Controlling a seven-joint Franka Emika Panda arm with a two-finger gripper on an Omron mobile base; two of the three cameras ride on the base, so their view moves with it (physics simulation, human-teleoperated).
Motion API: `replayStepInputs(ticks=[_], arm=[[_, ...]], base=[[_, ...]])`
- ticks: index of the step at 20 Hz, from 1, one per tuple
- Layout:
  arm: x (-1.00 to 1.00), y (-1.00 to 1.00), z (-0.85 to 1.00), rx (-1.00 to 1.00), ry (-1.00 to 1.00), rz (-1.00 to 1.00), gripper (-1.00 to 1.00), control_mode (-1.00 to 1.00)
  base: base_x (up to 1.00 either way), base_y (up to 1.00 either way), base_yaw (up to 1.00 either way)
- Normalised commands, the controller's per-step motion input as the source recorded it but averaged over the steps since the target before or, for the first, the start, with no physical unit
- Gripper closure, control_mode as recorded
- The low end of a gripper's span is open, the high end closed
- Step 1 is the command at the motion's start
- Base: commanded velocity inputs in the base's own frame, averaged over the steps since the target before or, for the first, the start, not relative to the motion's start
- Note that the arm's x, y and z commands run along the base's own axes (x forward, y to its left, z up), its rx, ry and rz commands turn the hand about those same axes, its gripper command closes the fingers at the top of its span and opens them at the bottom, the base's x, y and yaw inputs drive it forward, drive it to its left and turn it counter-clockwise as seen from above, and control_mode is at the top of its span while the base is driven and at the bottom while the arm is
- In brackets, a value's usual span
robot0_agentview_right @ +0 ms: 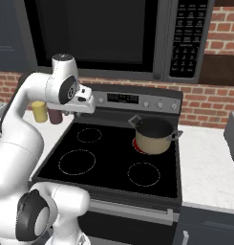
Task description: Put the lemon wedge and eggplant in the pot. Retrieve the spatula and lightly stir the vegetables in the pot.
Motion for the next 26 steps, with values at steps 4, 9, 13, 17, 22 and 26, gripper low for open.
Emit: replayStepInputs(ticks=[4, 9, 13, 17, 22, 26], arm=[[-0.17, 0.01, 0.00, 0.00, -0.01, 0.00, -1.00, -1.00], [-0.50, 0.46, -0.08, -0.05, -0.08, 0.07, -1.00, -1.00], [-0.42, 0.79, -0.21, -0.02, -0.02, 0.13, -1.00, -1.00], [-0.26, 0.91, -0.23, 0.00, 0.00, 0.16, -1.00, -1.00], [-0.13, 0.93, -0.24, 0.00, 0.00, 0.15, -1.00, -1.00], [-0.01, 0.84, -0.30, 0.00, 0.00, 0.11, -1.00, -1.00]], base=[[0.00, 0.00, 0.00], [0.00, 0.00, 0.00], [0.00, 0.00, 0.00], [0.00, 0.00, 0.00], [0.00, 0.00, 0.00], [0.00, 0.00, 0.00]])
